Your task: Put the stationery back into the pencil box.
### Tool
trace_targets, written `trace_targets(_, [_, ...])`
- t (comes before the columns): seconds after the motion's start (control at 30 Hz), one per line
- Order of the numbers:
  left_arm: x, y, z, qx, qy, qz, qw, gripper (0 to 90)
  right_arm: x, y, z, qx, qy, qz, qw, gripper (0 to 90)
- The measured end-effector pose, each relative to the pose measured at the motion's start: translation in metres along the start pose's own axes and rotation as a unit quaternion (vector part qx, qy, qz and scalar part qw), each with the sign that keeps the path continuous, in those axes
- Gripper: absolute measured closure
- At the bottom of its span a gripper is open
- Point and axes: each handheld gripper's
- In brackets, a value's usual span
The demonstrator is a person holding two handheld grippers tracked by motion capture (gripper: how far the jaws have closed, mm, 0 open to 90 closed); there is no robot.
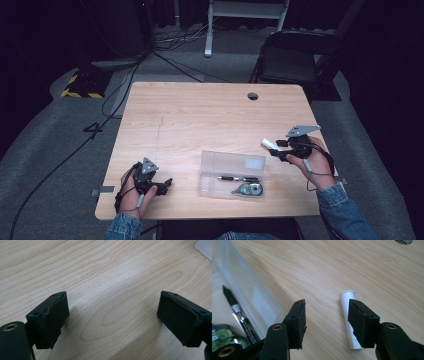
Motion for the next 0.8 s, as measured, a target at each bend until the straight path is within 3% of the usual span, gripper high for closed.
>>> trace_targets(0.33, [0.000,0.000,0.000,0.000,0.000,0.001,1.0000,11.0,-0.019,-0.018,0.018,0.031,-0.024,0.015,0.9991,40.8])
trace_targets(0.8, [0.000,0.000,0.000,0.000,0.000,0.000,1.0000,11.0,-0.032,-0.038,0.038,0.054,-0.026,0.033,0.9977,39.7])
Point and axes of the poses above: each handheld gripper's, and its own axes: z roughly forward along the jaws, y roughly out of its top, x roughly to its left, and after that the axes turned 4 degrees about -z, right-handed
